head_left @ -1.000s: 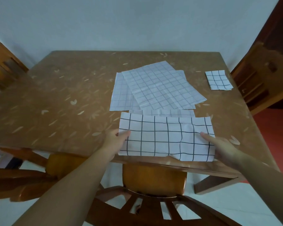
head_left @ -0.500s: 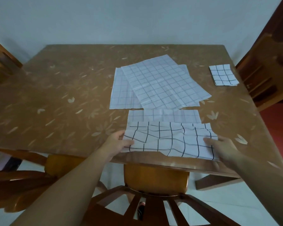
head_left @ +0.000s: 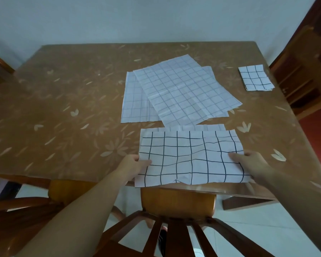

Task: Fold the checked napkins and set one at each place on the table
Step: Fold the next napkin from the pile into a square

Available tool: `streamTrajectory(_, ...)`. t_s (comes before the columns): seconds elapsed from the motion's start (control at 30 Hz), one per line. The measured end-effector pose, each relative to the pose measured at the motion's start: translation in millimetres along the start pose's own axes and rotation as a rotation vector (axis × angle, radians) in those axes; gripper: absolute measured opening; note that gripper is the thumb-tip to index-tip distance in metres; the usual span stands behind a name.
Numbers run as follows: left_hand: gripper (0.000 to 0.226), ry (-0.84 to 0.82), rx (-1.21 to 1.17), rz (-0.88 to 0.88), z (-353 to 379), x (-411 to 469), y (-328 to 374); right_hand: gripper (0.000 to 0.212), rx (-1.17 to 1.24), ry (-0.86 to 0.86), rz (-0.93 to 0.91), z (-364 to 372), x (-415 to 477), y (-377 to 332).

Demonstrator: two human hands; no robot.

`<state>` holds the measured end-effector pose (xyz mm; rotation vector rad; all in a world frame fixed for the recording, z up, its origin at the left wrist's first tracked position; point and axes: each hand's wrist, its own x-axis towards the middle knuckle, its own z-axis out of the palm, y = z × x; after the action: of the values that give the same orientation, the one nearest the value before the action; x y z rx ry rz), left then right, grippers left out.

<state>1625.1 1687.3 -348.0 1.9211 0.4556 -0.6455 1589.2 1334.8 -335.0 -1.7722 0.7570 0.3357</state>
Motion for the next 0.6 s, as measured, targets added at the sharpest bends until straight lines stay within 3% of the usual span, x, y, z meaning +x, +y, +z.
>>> streamTrajectory(0.37, 0.016, 0.109, 0.138, 0.11, -4, 15, -16, 0.022, -0.204, 0.104, -0.007, 25, 11, -1)
streamTrajectory(0.6, 0.017, 0.143, 0.088, 0.126, -7, 20, -16, 0.023, -0.108, 0.026, -0.01, 26, 7, -6)
